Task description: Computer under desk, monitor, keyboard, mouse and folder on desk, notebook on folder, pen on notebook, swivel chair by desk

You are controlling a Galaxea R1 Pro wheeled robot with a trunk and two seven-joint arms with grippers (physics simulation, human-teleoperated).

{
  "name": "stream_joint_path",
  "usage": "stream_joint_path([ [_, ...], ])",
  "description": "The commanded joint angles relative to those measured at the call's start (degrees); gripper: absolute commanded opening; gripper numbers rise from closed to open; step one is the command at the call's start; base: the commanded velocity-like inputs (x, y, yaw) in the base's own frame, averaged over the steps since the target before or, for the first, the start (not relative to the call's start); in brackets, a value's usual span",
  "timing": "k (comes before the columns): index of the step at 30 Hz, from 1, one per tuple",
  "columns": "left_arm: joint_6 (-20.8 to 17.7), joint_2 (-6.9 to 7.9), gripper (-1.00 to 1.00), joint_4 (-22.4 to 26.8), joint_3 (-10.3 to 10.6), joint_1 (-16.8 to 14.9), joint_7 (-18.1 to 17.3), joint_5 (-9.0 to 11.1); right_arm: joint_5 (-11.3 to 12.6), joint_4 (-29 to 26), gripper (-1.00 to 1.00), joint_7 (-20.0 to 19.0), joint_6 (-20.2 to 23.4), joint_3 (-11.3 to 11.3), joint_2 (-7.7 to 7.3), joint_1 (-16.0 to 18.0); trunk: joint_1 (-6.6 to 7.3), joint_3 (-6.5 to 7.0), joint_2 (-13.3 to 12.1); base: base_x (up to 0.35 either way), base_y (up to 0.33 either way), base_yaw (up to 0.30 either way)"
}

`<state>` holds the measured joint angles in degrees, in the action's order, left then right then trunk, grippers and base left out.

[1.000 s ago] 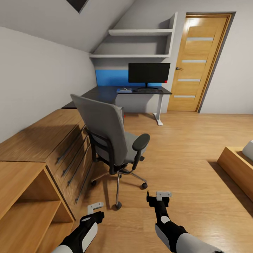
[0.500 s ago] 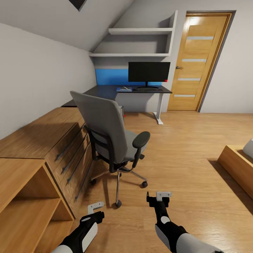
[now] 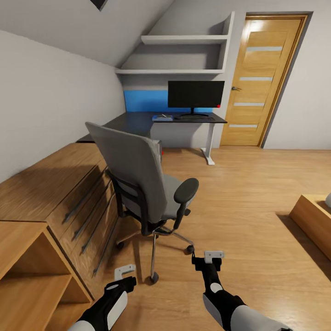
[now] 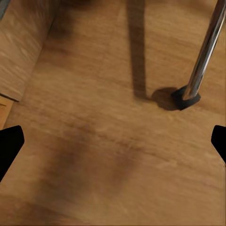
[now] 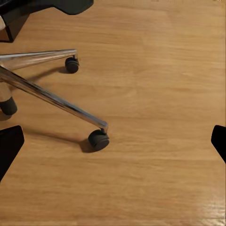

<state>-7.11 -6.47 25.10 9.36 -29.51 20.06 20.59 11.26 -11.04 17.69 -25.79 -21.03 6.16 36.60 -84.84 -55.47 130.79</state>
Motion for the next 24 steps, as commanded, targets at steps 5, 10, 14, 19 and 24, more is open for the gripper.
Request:
stream_joint_path([
  [5, -0.27, 0.06, 1.0, 0.12, 0.48, -0.02, 0.5, 0.42, 0.23, 0.09, 1.0, 0.19, -0.17, -0.5, 0.29, 0.04, -0.02, -0.05, 0.02, 0.272, 0.0, 0.0],
  [10, -0.27, 0.06, 1.0, 0.12, 0.48, -0.01, 0.5, 0.42, -1.3, 0.13, 1.0, 0.17, -0.19, -0.5, 0.67, 0.0, -0.02, -0.05, 0.02, 0.207, 0.0, 0.0],
  [14, -0.27, 0.06, 1.0, 0.11, 0.48, -0.01, 0.5, 0.42, -4.31, 0.82, 1.0, 0.18, -0.16, -0.5, 1.56, -0.19, -0.02, -0.05, 0.02, 0.056, 0.0, 0.0],
  [19, -0.27, 0.06, 1.0, 0.11, 0.48, 0.01, 0.5, 0.42, -6.84, 1.78, 1.0, 0.22, -0.17, -0.55, 2.56, -0.28, -0.02, -0.05, 0.02, 0.01, 0.0, 0.0],
  [24, -0.27, 0.06, 1.0, 0.04, 0.48, -0.02, 0.5, 0.42, -7.34, 1.96, 1.0, 0.24, -0.14, -0.6, 3.04, -0.3, -0.02, -0.05, 0.02, 0.001, 0.0, 0.0],
])
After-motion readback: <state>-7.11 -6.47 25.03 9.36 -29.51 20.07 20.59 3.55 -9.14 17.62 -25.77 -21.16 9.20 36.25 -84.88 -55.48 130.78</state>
